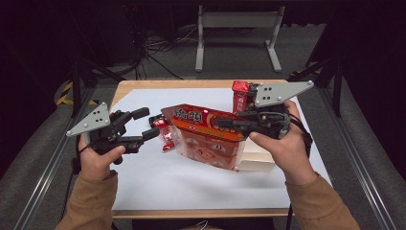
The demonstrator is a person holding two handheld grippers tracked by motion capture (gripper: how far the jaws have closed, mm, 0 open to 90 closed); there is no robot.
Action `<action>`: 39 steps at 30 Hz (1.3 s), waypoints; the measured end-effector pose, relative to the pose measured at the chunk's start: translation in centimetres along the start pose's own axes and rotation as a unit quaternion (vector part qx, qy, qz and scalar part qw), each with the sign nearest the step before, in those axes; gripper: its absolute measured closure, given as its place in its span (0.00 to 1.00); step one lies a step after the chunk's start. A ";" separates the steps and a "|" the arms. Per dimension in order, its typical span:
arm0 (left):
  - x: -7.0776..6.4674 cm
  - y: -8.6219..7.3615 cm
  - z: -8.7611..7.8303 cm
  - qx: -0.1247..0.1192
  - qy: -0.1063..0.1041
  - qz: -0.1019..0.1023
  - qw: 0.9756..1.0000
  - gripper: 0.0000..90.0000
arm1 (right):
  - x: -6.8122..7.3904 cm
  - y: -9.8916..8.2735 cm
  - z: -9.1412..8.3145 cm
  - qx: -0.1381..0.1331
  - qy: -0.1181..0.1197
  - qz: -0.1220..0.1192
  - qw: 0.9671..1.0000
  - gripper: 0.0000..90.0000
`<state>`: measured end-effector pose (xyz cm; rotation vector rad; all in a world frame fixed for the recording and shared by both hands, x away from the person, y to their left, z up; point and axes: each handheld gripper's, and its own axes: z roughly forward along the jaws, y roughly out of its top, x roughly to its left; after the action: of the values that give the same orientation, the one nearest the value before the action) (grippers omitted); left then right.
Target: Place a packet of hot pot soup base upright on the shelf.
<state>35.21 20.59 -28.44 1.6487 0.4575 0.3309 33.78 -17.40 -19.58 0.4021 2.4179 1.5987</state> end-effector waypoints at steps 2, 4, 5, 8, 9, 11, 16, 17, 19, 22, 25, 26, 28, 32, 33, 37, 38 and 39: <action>0.4 -0.2 0.0 0.002 0.004 -0.006 1.000 0.33 | -0.1 0.3 -0.2 0.000 -0.005 0.003 1.000 1.00; 0.7 -0.4 -0.1 0.005 0.008 -0.010 1.000 0.33 | -0.3 0.7 -0.5 -0.001 -0.010 0.002 1.000 1.00; 1.0 -0.6 -0.1 0.009 0.014 -0.012 1.000 0.33 | -0.3 0.8 -0.7 -0.002 -0.011 0.003 1.000 1.00; 1.2 -0.7 -0.2 0.008 0.029 -0.019 0.999 0.33 | -0.4 1.1 -1.0 -0.005 -0.018 0.004 1.000 1.00; 1.3 -0.8 -0.2 0.009 0.033 -0.024 0.999 0.33 | -0.4 1.1 -1.0 -0.005 -0.018 0.004 1.000 1.00; 1.5 -1.0 -0.2 0.008 0.035 -0.027 0.999 0.33 | -0.5 1.3 -1.2 -0.008 -0.022 0.007 1.000 1.00; 2.0 -1.4 0.0 0.013 0.046 -0.034 0.998 0.32 | -0.9 2.0 -2.1 -0.016 -0.039 0.011 0.999 1.00; 2.1 -1.4 0.0 0.015 0.047 -0.034 0.998 0.31 | -1.0 2.1 -2.3 -0.017 -0.041 0.013 0.999 1.00; 2.3 -1.7 0.1 0.017 0.048 -0.038 0.998 0.31 | -1.2 2.3 -2.7 -0.019 -0.048 0.015 0.999 1.00; 2.6 -1.9 0.2 0.022 0.052 -0.045 0.997 0.29 | -1.6 2.5 -3.3 -0.023 -0.058 0.019 0.998 1.00; 2.7 -2.0 0.4 0.033 0.059 -0.045 0.997 0.27 | -2.0 2.5 -3.8 -0.025 -0.065 0.020 0.997 1.00; 2.8 -2.1 0.5 0.038 0.060 -0.045 0.996 0.27 | -2.2 2.5 -4.0 -0.025 -0.069 0.020 0.997 1.00; 3.1 -2.4 1.0 0.056 0.067 -0.052 0.995 0.25 | -2.5 2.4 -4.4 -0.024 -0.078 0.022 0.996 1.00; 3.4 -3.1 1.8 0.089 0.070 -0.053 0.992 0.21 | -3.3 2.1 -4.9 -0.017 -0.098 0.024 0.995 1.00; 3.5 -3.3 1.9 0.093 0.070 -0.054 0.992 0.21 | -3.5 2.0 -5.0 -0.015 -0.103 0.025 0.994 1.00; 3.9 -3.7 2.2 0.109 0.077 -0.060 0.989 0.19 | -4.2 1.8 -5.4 -0.010 -0.122 0.026 0.992 1.00; 3.9 -3.7 2.2 0.109 0.077 -0.060 0.989 0.18 | -4.4 1.7 -5.6 -0.009 -0.128 0.028 0.991 1.00; 4.1 -3.9 2.3 0.118 0.082 -0.066 0.987 0.18 | -4.4 1.7 -5.6 -0.009 -0.128 0.028 0.991 1.00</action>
<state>39.46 20.87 -32.78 1.8163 0.7505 0.3251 36.29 -23.11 -15.77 0.6340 2.2166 1.4870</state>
